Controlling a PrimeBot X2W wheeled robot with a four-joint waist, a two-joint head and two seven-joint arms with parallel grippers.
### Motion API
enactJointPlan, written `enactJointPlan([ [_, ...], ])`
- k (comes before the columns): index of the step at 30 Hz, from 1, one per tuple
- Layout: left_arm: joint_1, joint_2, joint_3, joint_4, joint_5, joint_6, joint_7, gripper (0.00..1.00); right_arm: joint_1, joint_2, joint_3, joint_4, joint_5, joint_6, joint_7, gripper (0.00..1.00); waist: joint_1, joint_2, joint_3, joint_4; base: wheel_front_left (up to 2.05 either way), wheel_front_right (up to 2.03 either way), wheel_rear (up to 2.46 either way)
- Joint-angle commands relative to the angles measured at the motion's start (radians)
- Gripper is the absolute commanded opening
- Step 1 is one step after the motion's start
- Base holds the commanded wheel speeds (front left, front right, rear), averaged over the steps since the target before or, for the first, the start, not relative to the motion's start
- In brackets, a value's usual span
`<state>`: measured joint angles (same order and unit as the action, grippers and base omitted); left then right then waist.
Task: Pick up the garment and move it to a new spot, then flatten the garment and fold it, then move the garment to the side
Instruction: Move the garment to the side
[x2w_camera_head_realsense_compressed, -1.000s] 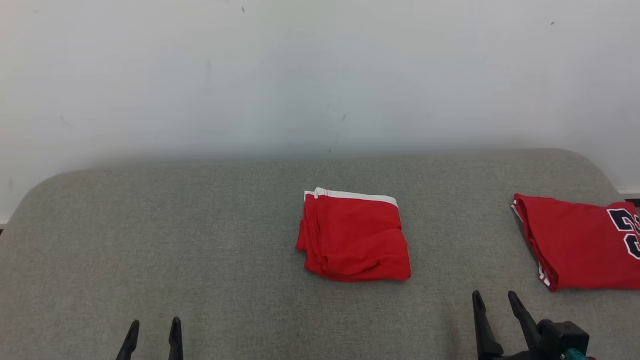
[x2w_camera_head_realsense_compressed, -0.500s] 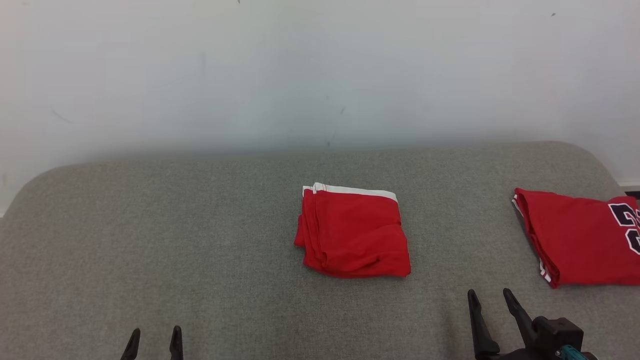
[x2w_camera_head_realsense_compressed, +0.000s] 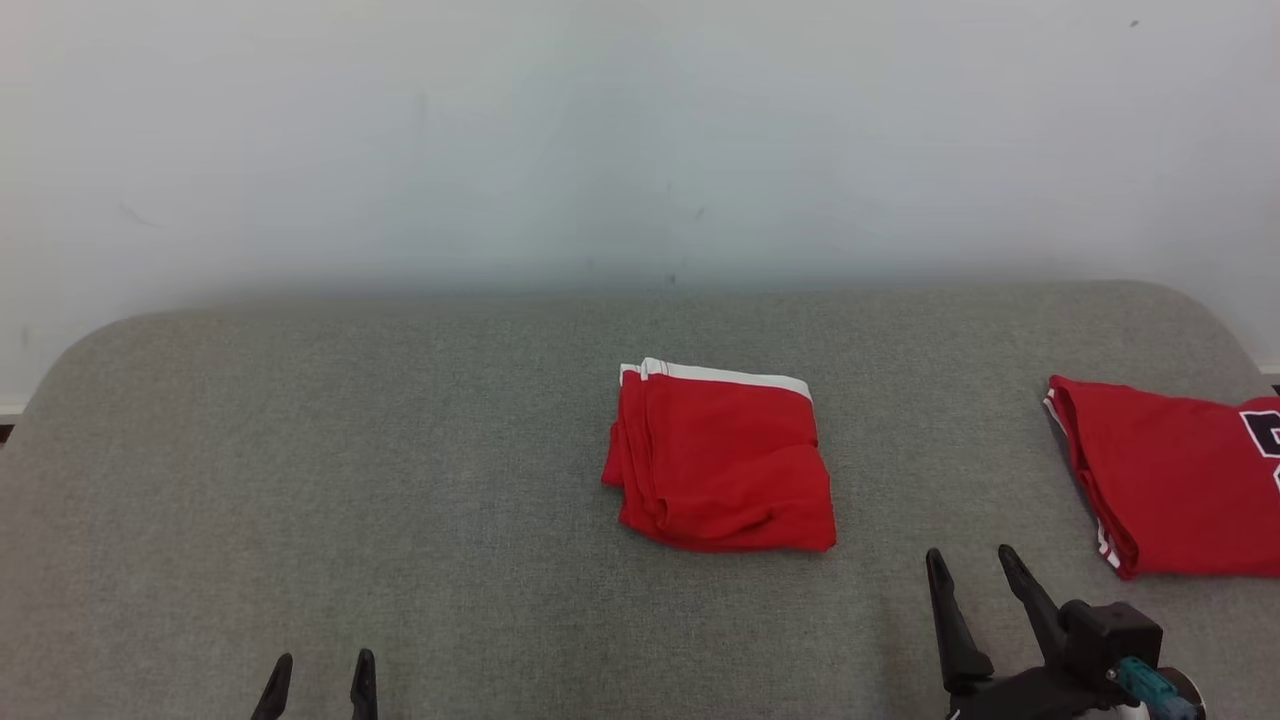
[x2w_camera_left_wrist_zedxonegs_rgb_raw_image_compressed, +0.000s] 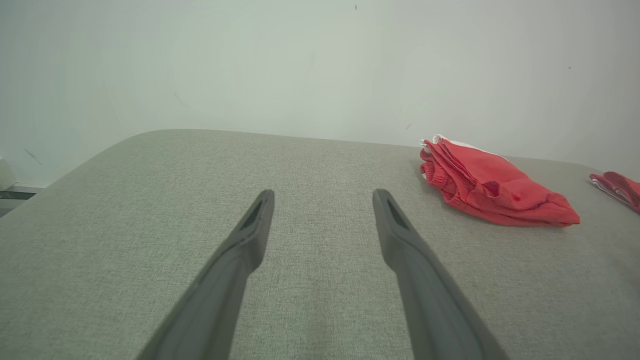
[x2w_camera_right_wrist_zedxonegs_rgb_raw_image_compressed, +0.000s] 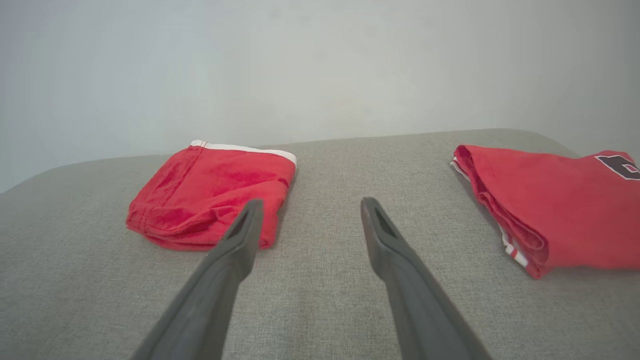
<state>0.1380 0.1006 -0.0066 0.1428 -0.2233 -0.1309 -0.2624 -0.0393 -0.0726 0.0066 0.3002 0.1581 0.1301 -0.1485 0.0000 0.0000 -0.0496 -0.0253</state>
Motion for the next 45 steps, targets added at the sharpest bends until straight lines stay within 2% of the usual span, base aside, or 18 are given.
enactJointPlan([
  [1, -0.012, -0.003, -0.003, -0.002, 0.0, 0.001, -0.003, 1.0, -0.004, -0.009, 0.004, -0.012, -0.01, 0.001, 0.009, 1.0, 0.0, 0.0, 0.003, 0.005, 0.0, 0.0, 0.0],
  [5, -0.014, -0.006, -0.004, -0.007, 0.002, 0.001, -0.003, 1.0, -0.049, -0.023, 0.006, -0.026, 0.004, 0.001, 0.119, 1.0, 0.0, 0.0, 0.011, 0.011, 0.0, 0.0, 0.0],
  [8, -0.016, -0.008, -0.006, -0.01, 0.008, 0.001, -0.003, 1.0, -0.117, -0.038, 0.016, -0.018, 0.031, 0.001, 0.296, 1.0, 0.0, 0.0, 0.022, 0.016, 0.0, 0.0, 0.0],
  [14, -0.033, -0.009, -0.021, -0.022, 0.015, 0.001, -0.003, 1.0, -0.314, -0.008, -0.084, 0.053, 0.036, 0.001, 0.73, 1.0, 0.0, 0.0, 0.066, 0.037, 0.0, 0.0, 0.0],
  [17, -0.061, -0.01, -0.042, -0.028, 0.018, 0.001, -0.003, 1.0, -0.433, 0.005, -0.151, 0.111, -0.014, 0.001, 0.853, 1.0, 0.0, 0.0, 0.108, 0.063, 0.0, 0.0, 0.0],
  [25, -0.127, -0.011, -0.093, -0.015, 0.008, 0.001, -0.003, 1.0, -0.64, 0.022, -0.286, 0.315, -0.124, 0.001, 0.93, 1.0, 0.0, 0.0, 0.194, 0.147, 0.0, 0.0, 0.0],
  [30, -0.143, -0.002, -0.106, -0.012, -0.005, 0.001, -0.003, 1.0, -0.693, 0.022, -0.291, 0.414, -0.125, 0.001, 0.9, 1.0, 0.0, 0.0, 0.211, 0.176, 0.0, 0.0, 0.0],
  [42, -0.151, 0.018, -0.132, 0.001, -0.024, 0.001, -0.003, 1.0, -0.733, 0.023, -0.333, 0.625, -0.175, 0.001, 0.824, 1.0, 0.0, 0.0, 0.226, 0.193, 0.0, 0.0, 0.0],
  [43, -0.155, 0.02, -0.134, 0.003, -0.025, 0.001, -0.003, 1.0, -0.738, 0.024, -0.335, 0.645, -0.168, 0.001, 0.818, 0.87, 0.0, 0.0, 0.228, 0.194, 0.0, 0.0, 0.0],
  [45, -0.162, 0.023, -0.135, 0.006, -0.028, 0.001, -0.003, 1.0, -0.751, 0.025, -0.331, 0.677, -0.165, 0.001, 0.791, 0.14, 0.0, 0.0, 0.233, 0.192, 0.0, 0.0, 0.0],
])
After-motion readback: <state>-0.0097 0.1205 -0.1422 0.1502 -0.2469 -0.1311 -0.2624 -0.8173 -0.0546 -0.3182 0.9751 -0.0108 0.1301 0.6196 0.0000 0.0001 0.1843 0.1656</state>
